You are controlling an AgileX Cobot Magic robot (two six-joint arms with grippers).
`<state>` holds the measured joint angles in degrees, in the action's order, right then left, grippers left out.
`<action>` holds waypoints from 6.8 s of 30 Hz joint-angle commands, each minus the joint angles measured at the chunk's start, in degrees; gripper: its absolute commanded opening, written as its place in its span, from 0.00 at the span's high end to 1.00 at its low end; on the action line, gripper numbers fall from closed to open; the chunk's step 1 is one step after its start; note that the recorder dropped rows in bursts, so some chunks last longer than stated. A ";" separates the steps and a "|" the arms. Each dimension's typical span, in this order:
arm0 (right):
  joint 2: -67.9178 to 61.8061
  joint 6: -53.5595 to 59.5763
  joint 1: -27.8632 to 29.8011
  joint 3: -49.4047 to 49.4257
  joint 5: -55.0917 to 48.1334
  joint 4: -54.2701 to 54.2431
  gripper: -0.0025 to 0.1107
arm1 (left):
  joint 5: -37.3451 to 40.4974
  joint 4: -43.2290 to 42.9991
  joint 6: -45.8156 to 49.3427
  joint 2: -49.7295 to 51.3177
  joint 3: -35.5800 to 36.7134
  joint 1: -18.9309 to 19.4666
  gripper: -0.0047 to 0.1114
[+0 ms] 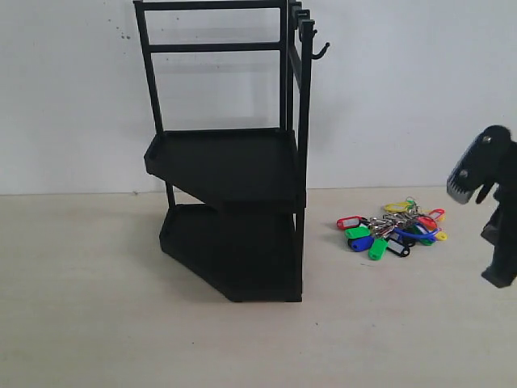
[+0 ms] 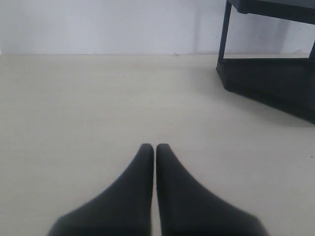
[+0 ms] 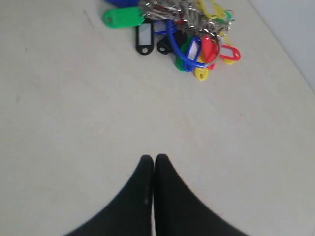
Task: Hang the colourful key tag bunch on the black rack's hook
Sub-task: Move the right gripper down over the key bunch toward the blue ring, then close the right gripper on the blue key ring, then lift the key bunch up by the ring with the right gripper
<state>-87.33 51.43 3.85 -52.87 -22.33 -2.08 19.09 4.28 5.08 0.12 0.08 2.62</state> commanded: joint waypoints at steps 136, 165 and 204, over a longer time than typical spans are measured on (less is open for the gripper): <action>-12.15 -16.87 11.98 -27.82 -13.29 -45.16 0.98 | -0.66 0.65 -0.60 -0.12 -0.08 0.21 0.92; 1.93 2.40 12.31 -27.82 -36.42 -61.29 0.98 | -0.66 0.65 -0.60 -0.12 -0.08 0.21 0.92; 10.04 -28.63 0.90 -23.83 -11.49 -31.29 0.98 | -0.66 0.54 -0.60 -0.12 -0.08 0.21 0.92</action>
<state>-77.53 24.14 3.51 -76.63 -36.62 -31.30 19.09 4.28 5.08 0.12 0.08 2.62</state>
